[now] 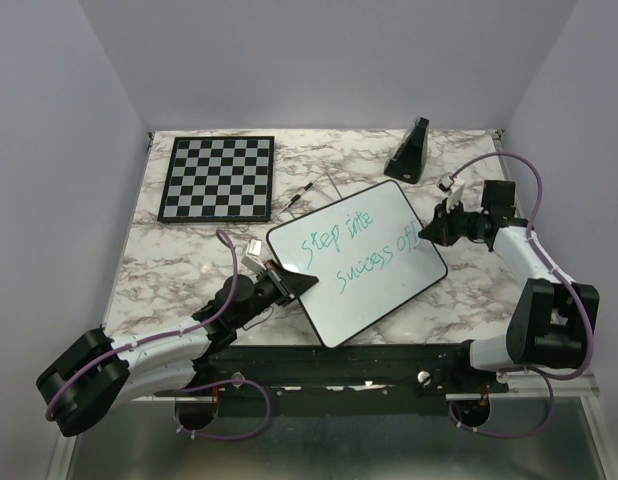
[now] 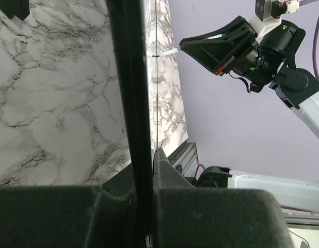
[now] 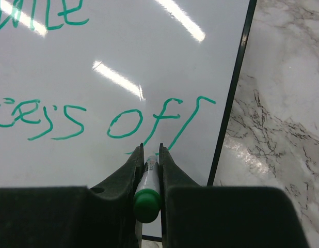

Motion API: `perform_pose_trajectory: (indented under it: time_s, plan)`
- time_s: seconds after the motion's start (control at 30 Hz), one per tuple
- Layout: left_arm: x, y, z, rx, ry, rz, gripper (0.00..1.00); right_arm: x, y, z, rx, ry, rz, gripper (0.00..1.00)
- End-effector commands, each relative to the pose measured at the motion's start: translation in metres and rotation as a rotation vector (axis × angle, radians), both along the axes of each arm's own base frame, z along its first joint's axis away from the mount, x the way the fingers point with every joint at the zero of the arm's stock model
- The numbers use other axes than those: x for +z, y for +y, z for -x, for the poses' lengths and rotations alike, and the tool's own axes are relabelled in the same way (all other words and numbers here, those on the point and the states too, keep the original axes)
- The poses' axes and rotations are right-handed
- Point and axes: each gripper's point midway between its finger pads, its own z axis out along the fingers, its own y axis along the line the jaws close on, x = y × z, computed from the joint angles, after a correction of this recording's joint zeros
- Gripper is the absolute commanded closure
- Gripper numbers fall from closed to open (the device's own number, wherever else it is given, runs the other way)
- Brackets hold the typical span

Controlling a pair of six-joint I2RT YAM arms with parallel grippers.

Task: Write a sentence on the whiteboard
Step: Put down the whiteboard on the whiteboard stand.

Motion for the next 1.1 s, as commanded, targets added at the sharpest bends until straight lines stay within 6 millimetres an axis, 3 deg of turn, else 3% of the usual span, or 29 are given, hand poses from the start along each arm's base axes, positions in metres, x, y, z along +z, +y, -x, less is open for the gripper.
perform_pose_trajectory:
  time_s: [0.0, 0.23, 0.47, 0.83, 1.07]
  plan:
    - [0.024, -0.002, -0.002, -0.01, -0.109, 0.031, 1.0, 0.007, 0.014, 0.02, 0.055, 0.04, -0.073, 0.99]
    - [0.024, -0.002, -0.002, -0.011, -0.108, 0.034, 1.0, 0.034, 0.004, -0.013, -0.021, -0.037, -0.057, 0.99]
    - [0.024, -0.001, -0.001, -0.011, -0.114, 0.034, 1.0, 0.024, -0.005, -0.037, -0.062, -0.026, -0.044, 0.99]
    - [0.025, -0.001, -0.001, -0.013, -0.118, 0.034, 1.0, 0.006, -0.01, -0.045, -0.09, 0.002, -0.032, 0.99]
    - [0.026, 0.0, -0.001, -0.01, -0.121, 0.033, 1.0, 0.002, -0.028, -0.062, -0.174, -0.014, 0.027, 0.99]
